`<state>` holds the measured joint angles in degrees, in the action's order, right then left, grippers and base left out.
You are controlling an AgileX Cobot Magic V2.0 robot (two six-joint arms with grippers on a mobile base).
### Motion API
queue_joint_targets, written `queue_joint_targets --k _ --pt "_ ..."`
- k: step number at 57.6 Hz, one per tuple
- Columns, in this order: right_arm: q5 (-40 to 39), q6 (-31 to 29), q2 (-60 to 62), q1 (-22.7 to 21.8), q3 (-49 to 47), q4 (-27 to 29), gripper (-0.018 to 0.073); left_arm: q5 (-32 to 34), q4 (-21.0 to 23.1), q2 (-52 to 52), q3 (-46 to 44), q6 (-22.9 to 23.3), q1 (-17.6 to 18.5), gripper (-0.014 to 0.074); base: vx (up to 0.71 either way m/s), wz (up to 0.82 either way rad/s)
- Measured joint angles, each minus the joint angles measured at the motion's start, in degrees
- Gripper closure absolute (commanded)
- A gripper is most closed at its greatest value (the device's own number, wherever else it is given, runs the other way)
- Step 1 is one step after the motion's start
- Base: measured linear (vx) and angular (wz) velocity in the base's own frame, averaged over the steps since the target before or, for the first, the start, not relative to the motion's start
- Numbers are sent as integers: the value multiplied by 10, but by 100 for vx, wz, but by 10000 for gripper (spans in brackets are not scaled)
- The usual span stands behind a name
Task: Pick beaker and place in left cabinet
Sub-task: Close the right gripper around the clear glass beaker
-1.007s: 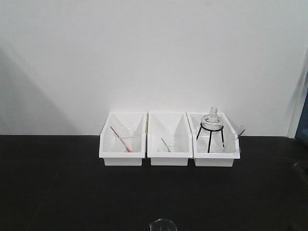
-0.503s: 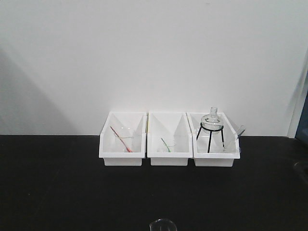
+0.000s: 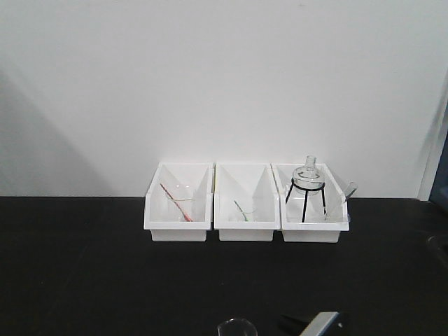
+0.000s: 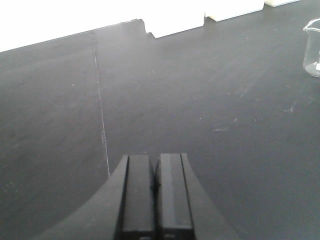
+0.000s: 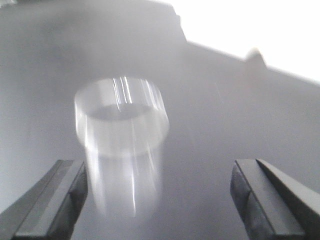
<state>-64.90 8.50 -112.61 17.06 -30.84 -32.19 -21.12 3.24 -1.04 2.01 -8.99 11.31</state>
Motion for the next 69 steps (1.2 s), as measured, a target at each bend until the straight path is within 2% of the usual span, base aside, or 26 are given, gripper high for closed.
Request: queue_joint_targets --k 23,41,69 --pt "47 14 -62 68 -109 9 -66 0 0 0 0 0 0 603 0 0" --pt "64 17 -94 70 -129 40 -34 0 0 0 0 0 0 603 0 0" --pt "46 29 -97 70 -129 43 128 0 0 0 0 0 0 603 0 0"
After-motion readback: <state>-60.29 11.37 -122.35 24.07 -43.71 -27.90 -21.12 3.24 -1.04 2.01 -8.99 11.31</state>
